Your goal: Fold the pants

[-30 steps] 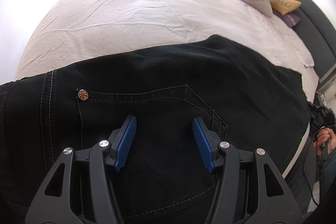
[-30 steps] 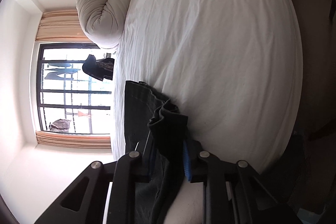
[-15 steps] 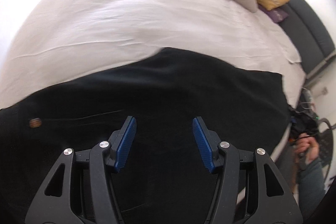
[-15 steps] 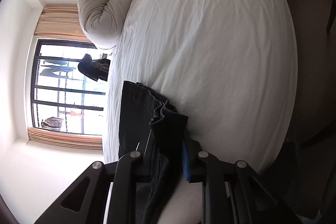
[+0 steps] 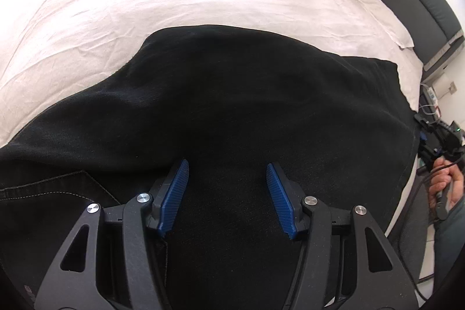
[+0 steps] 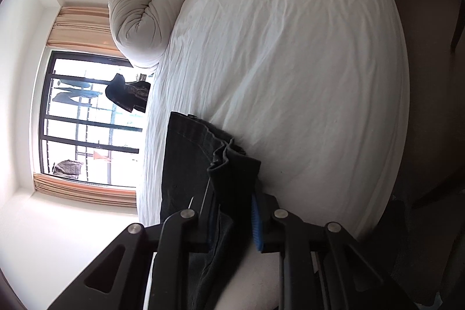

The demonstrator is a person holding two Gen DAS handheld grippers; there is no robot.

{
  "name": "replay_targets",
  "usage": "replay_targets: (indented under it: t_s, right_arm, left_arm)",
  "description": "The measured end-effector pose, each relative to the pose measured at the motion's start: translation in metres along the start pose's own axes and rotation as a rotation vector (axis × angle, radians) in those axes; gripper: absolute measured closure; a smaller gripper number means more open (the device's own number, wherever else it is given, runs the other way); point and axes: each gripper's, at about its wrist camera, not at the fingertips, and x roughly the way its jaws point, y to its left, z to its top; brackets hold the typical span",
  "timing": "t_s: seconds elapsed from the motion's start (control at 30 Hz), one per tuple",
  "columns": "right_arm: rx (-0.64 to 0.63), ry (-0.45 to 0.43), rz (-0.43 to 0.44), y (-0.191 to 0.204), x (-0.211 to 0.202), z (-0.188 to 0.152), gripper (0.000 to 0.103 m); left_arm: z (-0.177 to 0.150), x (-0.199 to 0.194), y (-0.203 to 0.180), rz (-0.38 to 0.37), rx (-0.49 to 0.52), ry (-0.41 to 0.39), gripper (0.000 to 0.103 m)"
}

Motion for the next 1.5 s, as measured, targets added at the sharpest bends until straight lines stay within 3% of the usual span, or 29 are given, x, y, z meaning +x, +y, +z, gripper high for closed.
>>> replay_targets:
  t_s: [0.17,0.2,0.23,0.3,0.43,0.5,0.57,0.7,0.87,1.07,1.5]
  right_arm:
    - [-0.105,-0.020,-0.046,0.034,-0.007,-0.003,0.082]
    - [-0.163,-0.022,-0.064,0.050,-0.008,-0.007,0.082]
    - [-0.241,-0.020,-0.078,0.071,-0.008,-0.014,0.091]
    - [-0.453,0.006,-0.123,0.123,0.001,-0.040,0.091]
    - [-1.023,0.188,-0.137,0.219,0.042,-0.161,0.091]
    - [-1.243,0.316,-0.127,0.235,0.063,-0.230,0.091]
    - [-1.379,0.408,-0.146,0.230,0.082,-0.281,0.091]
    - [-1.390,0.455,-0.184,0.219,0.099,-0.307,0.091]
    - [-1.445,0.406,-0.182,0.225,0.092,-0.308,0.091]
    - [-1.575,0.364,-0.164,0.229,0.075,-0.334,0.091]
    - [-1.685,0.436,-0.052,0.242,0.064,-0.391,0.090]
  left_arm:
    - [0.001,-0.001,0.006,-0.025,-0.025,-0.008,0.049]
    - [-0.003,-0.003,0.005,-0.034,-0.033,-0.011,0.049]
    - [-0.003,-0.006,0.009,-0.057,-0.058,-0.018,0.049]
    - [-0.004,-0.013,0.021,-0.121,-0.134,-0.029,0.048]
    - [-0.014,-0.029,0.061,-0.268,-0.324,-0.047,0.048]
    - [-0.019,-0.034,0.074,-0.321,-0.378,-0.049,0.048]
    - [-0.026,-0.036,0.084,-0.391,-0.435,-0.041,0.041]
    - [-0.032,-0.032,0.091,-0.519,-0.513,-0.020,0.030]
    - [-0.020,-0.020,0.082,-0.650,-0.570,0.023,0.026]
    - [-0.017,-0.008,0.059,-0.674,-0.568,0.064,0.026]
    - [-0.036,-0.038,0.092,-0.657,-0.581,0.016,0.027]
